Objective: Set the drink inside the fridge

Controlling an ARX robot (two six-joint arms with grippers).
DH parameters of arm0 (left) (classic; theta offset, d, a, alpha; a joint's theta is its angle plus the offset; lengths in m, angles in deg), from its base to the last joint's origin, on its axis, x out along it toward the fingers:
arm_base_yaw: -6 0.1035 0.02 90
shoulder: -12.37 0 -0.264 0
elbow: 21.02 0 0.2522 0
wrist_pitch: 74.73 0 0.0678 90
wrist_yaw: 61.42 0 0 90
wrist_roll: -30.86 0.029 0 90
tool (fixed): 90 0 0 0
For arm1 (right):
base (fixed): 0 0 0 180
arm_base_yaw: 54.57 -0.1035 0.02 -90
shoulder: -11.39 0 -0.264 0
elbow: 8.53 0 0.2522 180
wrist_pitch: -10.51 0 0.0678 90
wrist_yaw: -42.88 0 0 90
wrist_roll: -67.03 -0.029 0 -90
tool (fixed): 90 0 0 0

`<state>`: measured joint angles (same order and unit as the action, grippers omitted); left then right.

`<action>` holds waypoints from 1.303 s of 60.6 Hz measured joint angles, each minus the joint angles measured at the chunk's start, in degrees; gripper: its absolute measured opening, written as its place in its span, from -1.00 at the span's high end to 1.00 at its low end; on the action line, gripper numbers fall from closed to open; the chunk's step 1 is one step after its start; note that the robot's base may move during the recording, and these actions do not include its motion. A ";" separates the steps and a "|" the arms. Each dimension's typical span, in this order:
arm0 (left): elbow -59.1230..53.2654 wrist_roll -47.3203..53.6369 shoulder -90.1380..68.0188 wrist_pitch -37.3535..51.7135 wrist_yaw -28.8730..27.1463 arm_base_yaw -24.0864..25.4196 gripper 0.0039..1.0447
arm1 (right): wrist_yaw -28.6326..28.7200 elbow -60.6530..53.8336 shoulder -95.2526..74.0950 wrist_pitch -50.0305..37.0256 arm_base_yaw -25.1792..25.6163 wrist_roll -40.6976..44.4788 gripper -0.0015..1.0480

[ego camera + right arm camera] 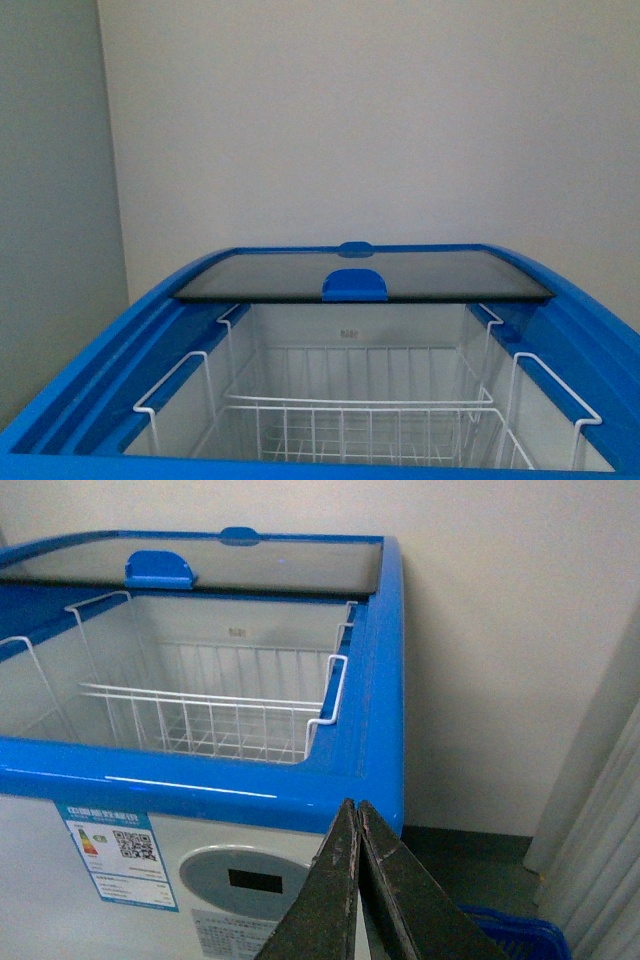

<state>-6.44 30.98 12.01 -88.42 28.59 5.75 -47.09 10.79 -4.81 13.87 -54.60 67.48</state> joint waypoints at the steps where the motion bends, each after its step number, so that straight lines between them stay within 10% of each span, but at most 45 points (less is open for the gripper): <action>1: 0.00 0.00 0.00 0.00 0.00 0.00 0.96 | 0.00 -0.22 0.31 0.02 0.00 0.02 0.95; 57: 0.00 0.00 0.00 0.00 0.00 0.00 0.96 | 0.00 -4.68 15.89 10.36 0.00 0.02 0.94; 79: 0.00 -0.02 0.00 0.00 0.00 0.00 -0.19 | -0.02 -4.68 15.89 10.36 0.00 -0.02 -0.30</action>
<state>-6.44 30.95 12.01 -88.42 28.59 5.75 -47.11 6.12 11.08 24.23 -54.60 67.46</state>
